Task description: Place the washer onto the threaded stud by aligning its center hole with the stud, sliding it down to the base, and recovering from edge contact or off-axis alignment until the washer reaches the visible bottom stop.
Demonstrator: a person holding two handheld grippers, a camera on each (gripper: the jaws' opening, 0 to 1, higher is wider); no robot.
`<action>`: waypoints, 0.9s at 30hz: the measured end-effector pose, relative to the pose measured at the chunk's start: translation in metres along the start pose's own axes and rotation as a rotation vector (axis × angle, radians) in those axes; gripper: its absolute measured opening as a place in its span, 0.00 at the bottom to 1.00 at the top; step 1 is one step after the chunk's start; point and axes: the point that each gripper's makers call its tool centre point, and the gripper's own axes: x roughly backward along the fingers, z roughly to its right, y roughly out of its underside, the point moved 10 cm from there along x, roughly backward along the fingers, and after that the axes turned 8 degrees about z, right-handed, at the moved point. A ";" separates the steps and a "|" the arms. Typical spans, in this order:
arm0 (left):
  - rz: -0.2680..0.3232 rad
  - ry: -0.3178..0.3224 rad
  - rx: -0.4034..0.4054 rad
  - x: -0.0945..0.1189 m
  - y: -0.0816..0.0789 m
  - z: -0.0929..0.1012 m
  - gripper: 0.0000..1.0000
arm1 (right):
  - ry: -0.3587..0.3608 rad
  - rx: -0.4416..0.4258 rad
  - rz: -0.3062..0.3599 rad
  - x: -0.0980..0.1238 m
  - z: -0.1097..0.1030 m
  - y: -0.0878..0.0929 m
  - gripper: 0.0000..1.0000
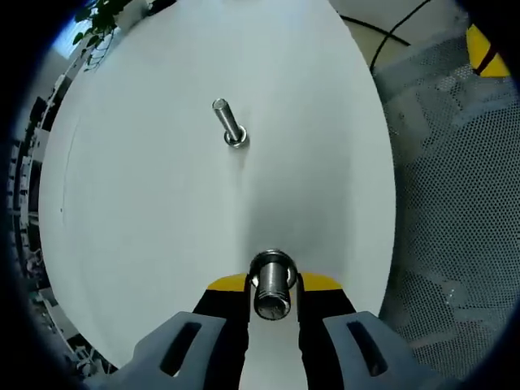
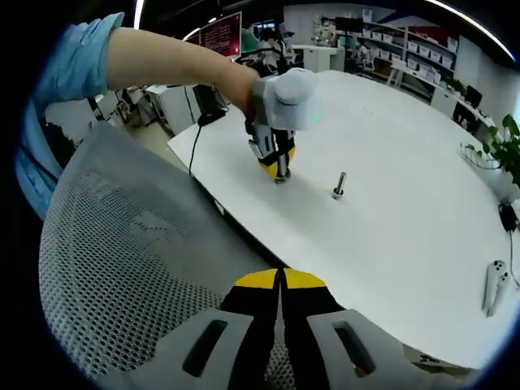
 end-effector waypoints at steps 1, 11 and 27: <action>0.021 -0.038 0.004 0.004 0.000 0.000 0.22 | -0.009 0.005 0.001 0.000 0.000 0.000 0.04; 0.233 -0.253 0.134 0.097 0.020 0.036 0.36 | -0.011 0.052 0.058 0.001 0.000 -0.005 0.04; 0.985 -0.716 0.651 0.202 0.114 0.153 0.78 | 0.019 0.029 0.042 0.001 0.000 -0.004 0.04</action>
